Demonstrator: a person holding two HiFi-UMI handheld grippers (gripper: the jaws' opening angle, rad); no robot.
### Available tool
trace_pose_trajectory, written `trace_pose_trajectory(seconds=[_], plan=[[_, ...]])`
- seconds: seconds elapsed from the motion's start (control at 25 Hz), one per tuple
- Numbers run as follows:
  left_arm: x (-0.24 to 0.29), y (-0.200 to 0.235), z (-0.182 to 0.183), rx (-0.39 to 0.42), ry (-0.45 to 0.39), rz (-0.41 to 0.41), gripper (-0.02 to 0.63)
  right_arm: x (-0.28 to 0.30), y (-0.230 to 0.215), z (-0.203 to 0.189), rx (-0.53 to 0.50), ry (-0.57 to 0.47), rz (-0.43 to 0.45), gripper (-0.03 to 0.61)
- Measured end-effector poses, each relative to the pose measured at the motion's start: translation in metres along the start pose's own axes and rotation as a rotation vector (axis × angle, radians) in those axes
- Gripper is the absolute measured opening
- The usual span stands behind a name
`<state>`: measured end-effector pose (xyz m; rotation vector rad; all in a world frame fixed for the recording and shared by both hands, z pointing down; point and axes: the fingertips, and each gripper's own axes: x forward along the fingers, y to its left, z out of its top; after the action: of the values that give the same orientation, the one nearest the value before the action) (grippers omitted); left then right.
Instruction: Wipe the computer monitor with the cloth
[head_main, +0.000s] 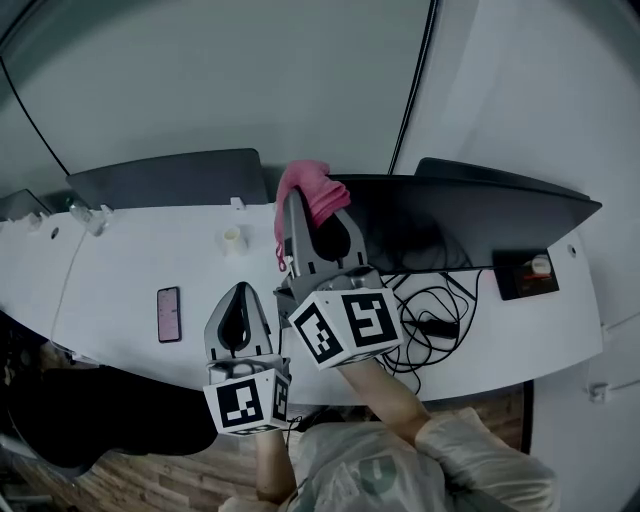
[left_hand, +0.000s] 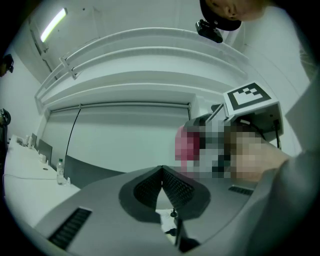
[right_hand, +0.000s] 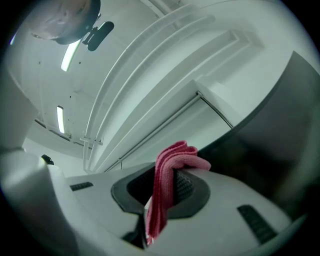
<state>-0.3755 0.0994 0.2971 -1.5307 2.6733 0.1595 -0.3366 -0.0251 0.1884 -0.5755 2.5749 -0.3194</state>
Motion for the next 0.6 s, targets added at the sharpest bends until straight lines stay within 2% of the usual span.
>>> trace_pose_trajectory(seconds=[0.08, 0.16, 0.4, 0.48, 0.6], plan=[[-0.002, -0.001, 0.001, -0.005, -0.001, 0.001, 0.014, -0.001, 0.009, 0.0, -0.023, 0.017, 0.035, 0.055], [-0.005, -0.002, 0.004, -0.02, -0.006, 0.001, 0.014, -0.004, 0.023, 0.008, -0.092, 0.004, 0.084, 0.055], [-0.01, -0.007, 0.018, -0.012, -0.033, -0.012, 0.014, -0.001, 0.038, 0.081, -0.439, -0.127, 0.157, 0.055], [-0.012, -0.007, 0.02, -0.011, -0.039, -0.013, 0.014, 0.003, 0.037, 0.098, -0.55, -0.133, 0.176, 0.055], [-0.01, -0.008, 0.022, -0.012, -0.045, -0.024, 0.014, 0.008, 0.038, 0.106, -0.671, -0.087, 0.213, 0.055]])
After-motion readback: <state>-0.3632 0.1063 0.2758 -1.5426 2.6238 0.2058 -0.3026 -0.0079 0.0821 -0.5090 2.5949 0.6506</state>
